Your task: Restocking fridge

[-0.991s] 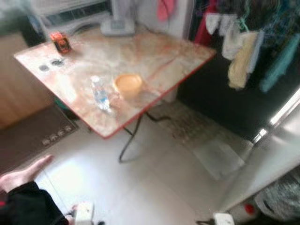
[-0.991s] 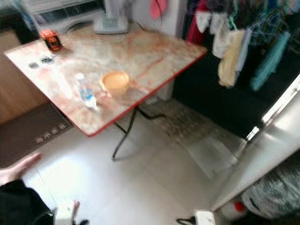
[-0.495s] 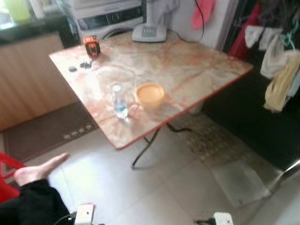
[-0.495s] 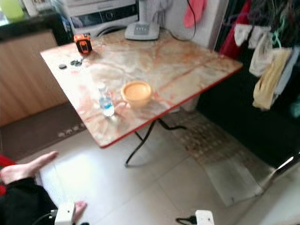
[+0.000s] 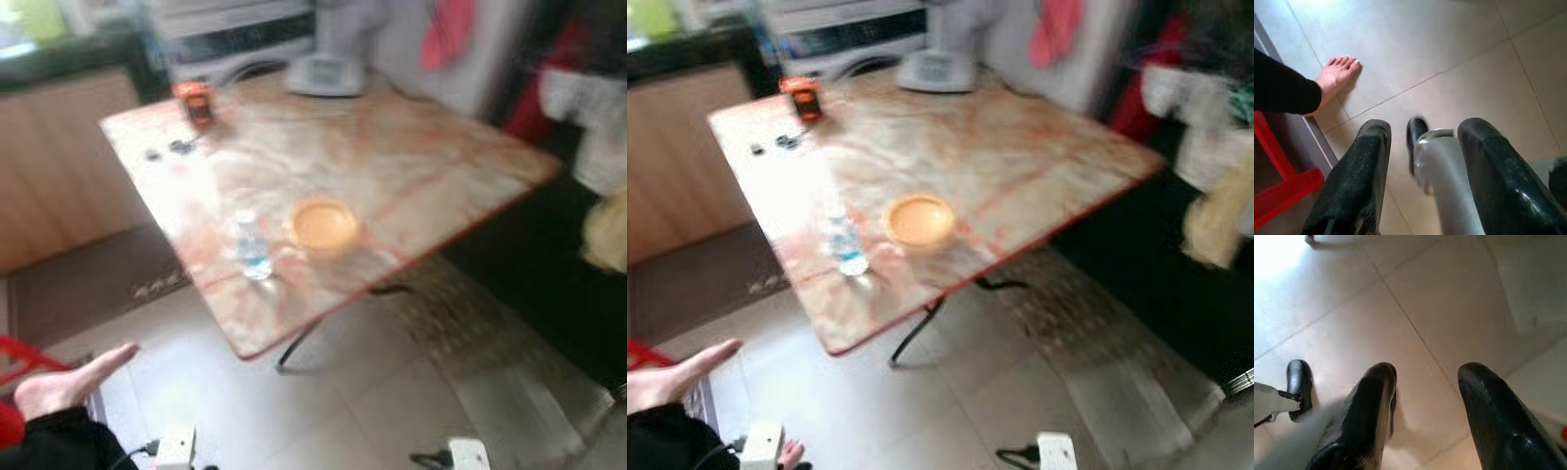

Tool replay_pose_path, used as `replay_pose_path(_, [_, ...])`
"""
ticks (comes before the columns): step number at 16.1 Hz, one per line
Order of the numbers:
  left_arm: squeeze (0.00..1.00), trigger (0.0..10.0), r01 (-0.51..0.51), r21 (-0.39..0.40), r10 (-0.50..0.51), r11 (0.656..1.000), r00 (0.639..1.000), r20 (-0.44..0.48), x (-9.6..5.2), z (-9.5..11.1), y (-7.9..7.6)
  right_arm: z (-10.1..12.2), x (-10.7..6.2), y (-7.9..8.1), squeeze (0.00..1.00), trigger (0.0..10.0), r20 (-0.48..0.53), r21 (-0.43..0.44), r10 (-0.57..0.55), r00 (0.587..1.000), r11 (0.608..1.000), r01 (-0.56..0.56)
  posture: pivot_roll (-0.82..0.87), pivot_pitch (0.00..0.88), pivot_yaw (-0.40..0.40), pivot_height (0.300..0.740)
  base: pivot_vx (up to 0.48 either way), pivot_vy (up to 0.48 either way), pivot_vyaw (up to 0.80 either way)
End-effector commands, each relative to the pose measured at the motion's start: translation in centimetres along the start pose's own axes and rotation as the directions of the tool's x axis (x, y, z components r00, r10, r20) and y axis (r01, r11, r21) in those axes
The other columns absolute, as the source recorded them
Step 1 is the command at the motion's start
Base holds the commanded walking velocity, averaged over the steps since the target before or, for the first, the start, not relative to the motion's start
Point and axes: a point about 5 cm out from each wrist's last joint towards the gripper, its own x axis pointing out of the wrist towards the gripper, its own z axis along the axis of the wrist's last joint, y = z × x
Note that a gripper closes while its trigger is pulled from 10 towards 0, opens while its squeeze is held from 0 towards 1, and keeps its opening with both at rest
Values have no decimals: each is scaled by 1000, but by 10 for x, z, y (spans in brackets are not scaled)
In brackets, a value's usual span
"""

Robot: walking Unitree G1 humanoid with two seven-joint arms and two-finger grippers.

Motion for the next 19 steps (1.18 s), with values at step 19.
replay_pose_path(19, [0, 10000, -70, 29, 70, 997, 998, 12, -2, -4, 6, -4, 0, 5, 0, 10000, -9, 4, 16, 1000, 1000, -16, -26, 88, -60, 740, 0, 0, 253])
